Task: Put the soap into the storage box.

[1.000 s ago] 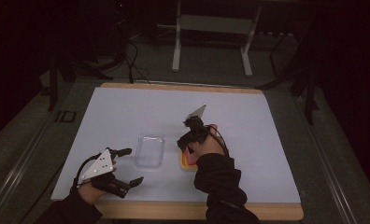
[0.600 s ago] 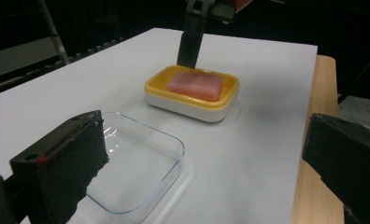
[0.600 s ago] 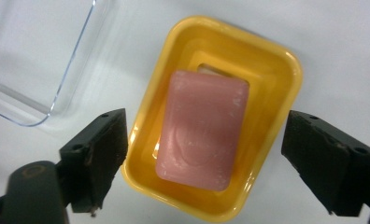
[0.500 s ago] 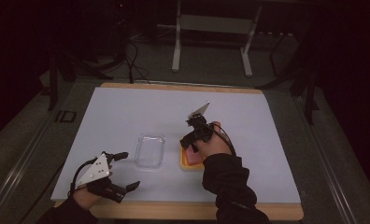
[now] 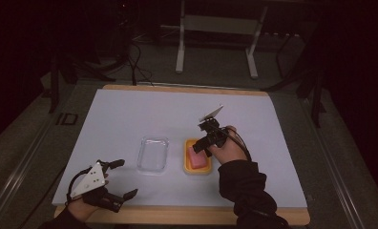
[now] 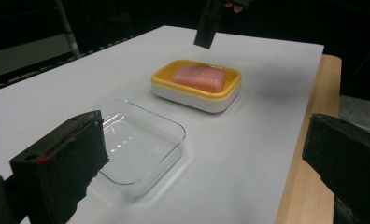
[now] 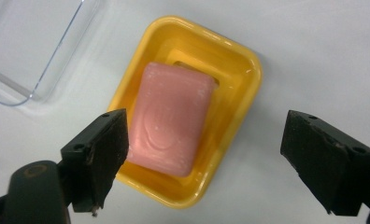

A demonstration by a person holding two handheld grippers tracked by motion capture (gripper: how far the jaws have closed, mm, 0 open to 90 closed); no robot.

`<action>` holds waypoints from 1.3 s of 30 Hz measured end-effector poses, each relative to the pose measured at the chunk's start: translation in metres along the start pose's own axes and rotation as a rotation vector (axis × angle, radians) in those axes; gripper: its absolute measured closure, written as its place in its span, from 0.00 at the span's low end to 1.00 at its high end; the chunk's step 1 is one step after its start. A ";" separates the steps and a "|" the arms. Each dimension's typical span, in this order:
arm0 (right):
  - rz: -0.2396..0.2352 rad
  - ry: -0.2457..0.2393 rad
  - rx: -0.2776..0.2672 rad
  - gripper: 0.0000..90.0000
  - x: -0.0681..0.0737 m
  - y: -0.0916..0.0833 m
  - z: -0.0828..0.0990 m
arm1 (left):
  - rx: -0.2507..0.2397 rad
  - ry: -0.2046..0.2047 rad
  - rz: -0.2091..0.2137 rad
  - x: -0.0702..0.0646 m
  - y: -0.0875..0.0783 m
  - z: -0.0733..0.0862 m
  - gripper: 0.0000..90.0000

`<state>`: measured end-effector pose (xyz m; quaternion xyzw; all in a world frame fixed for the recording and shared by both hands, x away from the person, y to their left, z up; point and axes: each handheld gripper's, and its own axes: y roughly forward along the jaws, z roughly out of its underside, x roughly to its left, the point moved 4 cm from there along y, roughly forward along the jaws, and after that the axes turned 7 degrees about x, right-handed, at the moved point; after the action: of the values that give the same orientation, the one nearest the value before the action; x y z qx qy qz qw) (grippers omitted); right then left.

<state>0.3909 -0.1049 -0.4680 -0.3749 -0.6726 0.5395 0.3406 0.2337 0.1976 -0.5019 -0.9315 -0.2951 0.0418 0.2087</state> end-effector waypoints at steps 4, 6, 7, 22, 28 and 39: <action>-0.003 -0.028 -0.032 0.17 -0.009 -0.003 0.009 | 0.002 -0.006 0.004 -0.002 -0.003 0.002 0.00; -0.006 -0.036 -0.046 0.17 -0.013 -0.005 0.015 | 0.009 -0.006 0.002 -0.003 -0.004 0.003 0.00; -0.011 -0.039 -0.053 0.17 -0.015 -0.006 0.017 | 0.009 -0.006 0.000 -0.003 -0.004 0.003 0.00; -0.018 -0.047 -0.185 0.17 -0.047 -0.017 0.066 | 0.007 -0.006 -0.007 -0.008 -0.008 0.004 0.00; -0.020 -0.037 -0.269 0.17 -0.062 -0.015 0.083 | 0.011 -0.011 -0.013 -0.008 -0.007 0.005 0.00; -0.050 -0.043 -0.317 0.17 -0.067 -0.006 0.113 | 0.023 -0.019 -0.021 -0.011 -0.010 0.007 0.00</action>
<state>0.3252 -0.2172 -0.4867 -0.3954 -0.7657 0.4257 0.2759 0.2184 0.2013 -0.5046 -0.9254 -0.3061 0.0517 0.2172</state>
